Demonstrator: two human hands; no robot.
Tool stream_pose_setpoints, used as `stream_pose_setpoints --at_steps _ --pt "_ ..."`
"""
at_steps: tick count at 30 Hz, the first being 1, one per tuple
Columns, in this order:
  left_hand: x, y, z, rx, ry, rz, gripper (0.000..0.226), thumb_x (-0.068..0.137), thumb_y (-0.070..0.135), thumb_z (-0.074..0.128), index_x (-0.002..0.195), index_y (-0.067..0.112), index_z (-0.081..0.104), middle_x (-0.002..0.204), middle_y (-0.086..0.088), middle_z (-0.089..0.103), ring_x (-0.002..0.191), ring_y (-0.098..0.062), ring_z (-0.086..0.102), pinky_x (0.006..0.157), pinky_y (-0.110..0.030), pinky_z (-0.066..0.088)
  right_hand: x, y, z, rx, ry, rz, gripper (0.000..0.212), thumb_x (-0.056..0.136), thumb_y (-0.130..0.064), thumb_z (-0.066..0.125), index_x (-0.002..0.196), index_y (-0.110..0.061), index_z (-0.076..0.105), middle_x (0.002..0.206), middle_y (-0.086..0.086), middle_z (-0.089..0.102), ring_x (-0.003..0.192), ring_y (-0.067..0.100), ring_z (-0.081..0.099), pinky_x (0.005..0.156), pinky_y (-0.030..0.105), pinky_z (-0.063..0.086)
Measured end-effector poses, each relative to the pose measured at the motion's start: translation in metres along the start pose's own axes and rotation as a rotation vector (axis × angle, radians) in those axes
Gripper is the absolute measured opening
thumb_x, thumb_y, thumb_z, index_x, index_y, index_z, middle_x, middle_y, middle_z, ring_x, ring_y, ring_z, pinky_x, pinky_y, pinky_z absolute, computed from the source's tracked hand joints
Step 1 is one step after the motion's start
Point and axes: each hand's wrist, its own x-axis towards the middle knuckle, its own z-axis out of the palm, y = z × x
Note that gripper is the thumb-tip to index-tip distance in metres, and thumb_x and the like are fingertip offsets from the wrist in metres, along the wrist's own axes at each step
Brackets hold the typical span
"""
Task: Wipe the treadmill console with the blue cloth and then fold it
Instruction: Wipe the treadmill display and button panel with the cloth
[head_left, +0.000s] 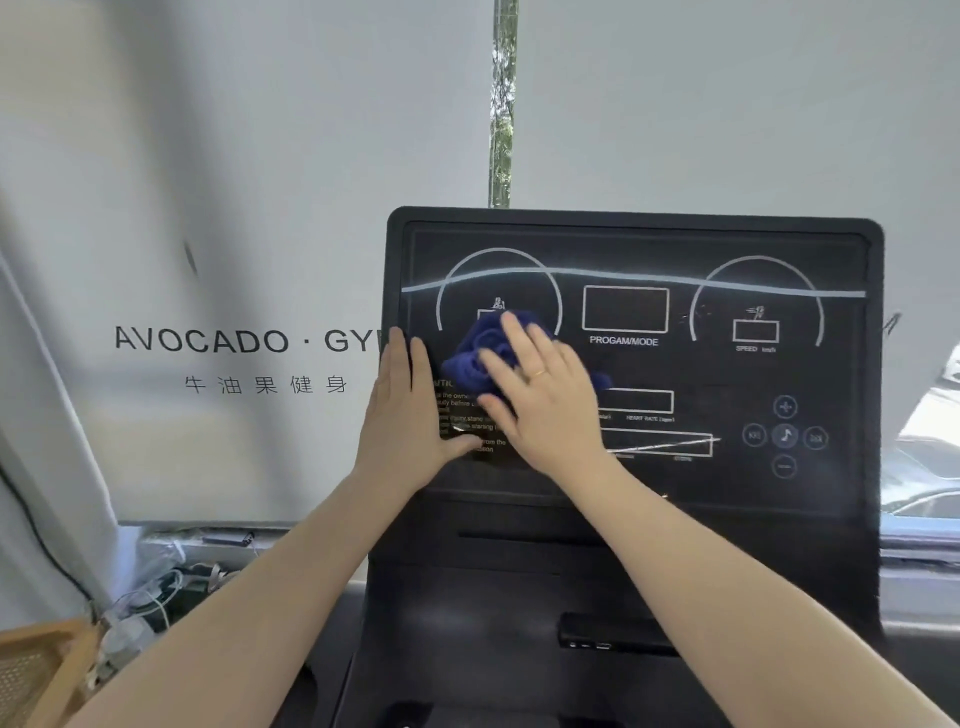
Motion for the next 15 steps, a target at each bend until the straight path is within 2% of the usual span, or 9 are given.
stream_pose_setpoints --at_steps 2,4,8,11,13,15 --pt "-0.003 0.005 0.003 -0.004 0.011 -0.025 0.123 0.067 0.055 0.073 0.147 0.004 -0.006 0.154 -0.017 -0.016 0.144 -0.028 -0.007 0.116 -0.036 0.010 -0.001 0.010 0.001 -0.007 -0.011 -0.093 0.038 0.092 -0.034 0.044 0.121 -0.019 0.063 0.142 0.015 0.045 0.122 0.033 0.051 0.098 0.042 0.035" --pt "-0.006 0.009 0.007 -0.021 0.014 -0.058 0.125 0.066 0.054 0.075 0.146 0.002 -0.005 0.154 -0.018 -0.016 0.144 -0.029 -0.008 0.117 -0.037 0.011 0.008 0.034 -0.001 -0.005 0.024 -0.093 0.034 0.092 -0.029 0.047 0.118 -0.017 0.065 0.139 0.016 0.048 0.118 0.034 0.054 0.096 0.043 0.040" --pt "-0.014 0.011 0.013 -0.039 0.011 -0.089 0.124 0.066 0.056 0.073 0.146 0.002 -0.005 0.154 -0.016 -0.015 0.143 -0.028 -0.008 0.117 -0.035 0.007 0.029 0.085 -0.016 -0.026 0.123 0.172 0.034 0.090 -0.022 0.051 0.120 -0.013 0.063 0.137 0.023 0.048 0.114 0.043 0.054 0.091 0.049 0.045" --pt "-0.014 0.011 0.016 -0.041 0.011 -0.101 0.123 0.067 0.055 0.072 0.146 0.003 -0.006 0.155 -0.014 -0.014 0.144 -0.027 -0.008 0.116 -0.034 0.006 0.031 0.080 -0.018 -0.029 0.175 0.270 0.034 0.091 -0.019 0.049 0.121 -0.012 0.062 0.137 0.023 0.047 0.115 0.044 0.053 0.091 0.048 0.045" --pt "-0.014 0.011 0.017 -0.024 0.011 -0.112 0.123 0.067 0.055 0.072 0.146 0.002 -0.005 0.155 -0.014 -0.014 0.144 -0.027 -0.008 0.116 -0.035 0.006 0.015 0.057 -0.010 -0.010 0.167 0.191 0.032 0.093 -0.020 0.049 0.120 -0.013 0.063 0.139 0.020 0.047 0.117 0.041 0.052 0.095 0.046 0.042" --pt "-0.015 0.012 0.017 -0.008 0.007 -0.112 0.122 0.067 0.054 0.073 0.146 0.002 -0.005 0.155 -0.016 -0.015 0.143 -0.029 -0.008 0.116 -0.035 0.005 -0.012 0.031 -0.004 0.025 0.109 0.013 0.032 0.091 -0.021 0.049 0.118 -0.014 0.064 0.139 0.019 0.047 0.118 0.038 0.052 0.097 0.045 0.038"
